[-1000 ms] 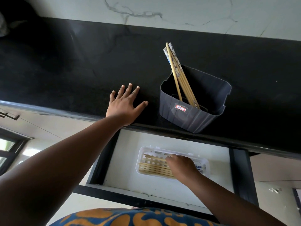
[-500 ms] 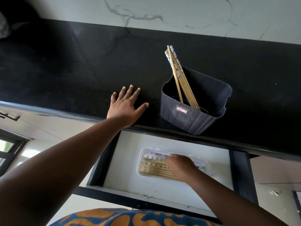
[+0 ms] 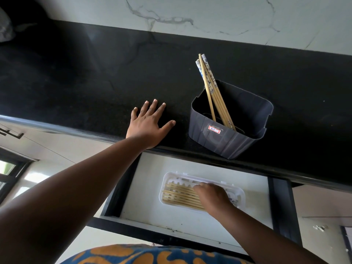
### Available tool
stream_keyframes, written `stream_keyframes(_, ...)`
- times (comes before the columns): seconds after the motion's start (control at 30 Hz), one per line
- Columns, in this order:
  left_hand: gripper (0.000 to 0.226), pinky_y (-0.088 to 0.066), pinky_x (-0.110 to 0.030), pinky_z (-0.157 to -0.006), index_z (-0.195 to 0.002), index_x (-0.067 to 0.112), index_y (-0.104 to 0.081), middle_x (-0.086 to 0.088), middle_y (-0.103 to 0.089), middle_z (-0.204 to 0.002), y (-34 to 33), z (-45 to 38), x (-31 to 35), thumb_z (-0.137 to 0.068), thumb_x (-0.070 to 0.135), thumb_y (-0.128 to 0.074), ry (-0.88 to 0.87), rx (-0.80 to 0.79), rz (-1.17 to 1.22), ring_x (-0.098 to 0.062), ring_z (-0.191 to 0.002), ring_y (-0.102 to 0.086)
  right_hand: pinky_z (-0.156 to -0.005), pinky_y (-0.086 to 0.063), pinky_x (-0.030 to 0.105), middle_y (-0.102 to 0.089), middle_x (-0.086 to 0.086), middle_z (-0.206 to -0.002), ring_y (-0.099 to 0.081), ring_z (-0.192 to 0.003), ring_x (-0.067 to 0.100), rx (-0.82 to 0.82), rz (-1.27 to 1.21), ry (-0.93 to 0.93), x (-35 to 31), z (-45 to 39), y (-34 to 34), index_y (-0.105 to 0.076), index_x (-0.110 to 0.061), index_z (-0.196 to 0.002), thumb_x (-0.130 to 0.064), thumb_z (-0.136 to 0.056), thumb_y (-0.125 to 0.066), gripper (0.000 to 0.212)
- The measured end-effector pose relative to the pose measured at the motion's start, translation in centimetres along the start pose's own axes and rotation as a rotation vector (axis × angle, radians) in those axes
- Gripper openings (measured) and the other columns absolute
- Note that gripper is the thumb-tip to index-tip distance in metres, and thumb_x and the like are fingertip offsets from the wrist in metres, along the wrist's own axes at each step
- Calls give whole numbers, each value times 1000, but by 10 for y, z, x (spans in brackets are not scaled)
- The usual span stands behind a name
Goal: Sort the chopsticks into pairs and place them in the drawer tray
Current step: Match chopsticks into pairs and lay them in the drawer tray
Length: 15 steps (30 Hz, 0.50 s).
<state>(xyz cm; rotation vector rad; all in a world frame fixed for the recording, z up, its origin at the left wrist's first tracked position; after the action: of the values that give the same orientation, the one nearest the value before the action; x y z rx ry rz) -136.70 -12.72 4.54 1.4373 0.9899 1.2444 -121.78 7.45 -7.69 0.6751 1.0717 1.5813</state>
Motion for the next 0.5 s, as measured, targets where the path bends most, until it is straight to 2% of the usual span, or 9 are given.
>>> stream_keyframes(0.23, 78, 2, -46, -118, -153, 35, -14, 3, -7, -163, -1, -1, -1, -86, 76, -18, 0, 1, 0, -19, -150, 1, -74, -51, 32, -66, 0, -101, -66, -93, 26, 22, -58, 13, 6, 4, 4, -64, -23, -111, -2, -84, -51, 37)
stream_keyframes(0.33, 79, 2, -47, -118, -153, 35, -12, 3, -5, -163, -3, -1, 0, -85, 77, -15, -6, -4, -7, -19, -150, 3, -79, -50, 32, -66, 1, -112, -65, -99, 27, -5, -92, -20, 6, 7, 16, -61, -23, -118, -5, -87, -47, 39)
stream_keyframes(0.5, 82, 2, -48, -118, -153, 34, -5, 3, 0, -163, -6, -2, -1, -83, 78, -5, -20, -28, -41, -20, -149, 5, -88, -47, 31, -64, -3, -122, -59, -111, 22, -69, -219, -14, -12, 26, 86, -62, -28, -119, -22, -91, -49, 32)
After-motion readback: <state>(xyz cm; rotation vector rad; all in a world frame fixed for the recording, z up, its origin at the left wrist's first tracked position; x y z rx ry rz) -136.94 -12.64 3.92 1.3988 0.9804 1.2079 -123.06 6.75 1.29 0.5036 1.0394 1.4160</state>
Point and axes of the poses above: each hand's wrist, its own z-axis away from the middle knuckle, its own y-axis out of the back of the hand, x = y × z, the point moved 5 cm from there along -z, towards the middle knuckle
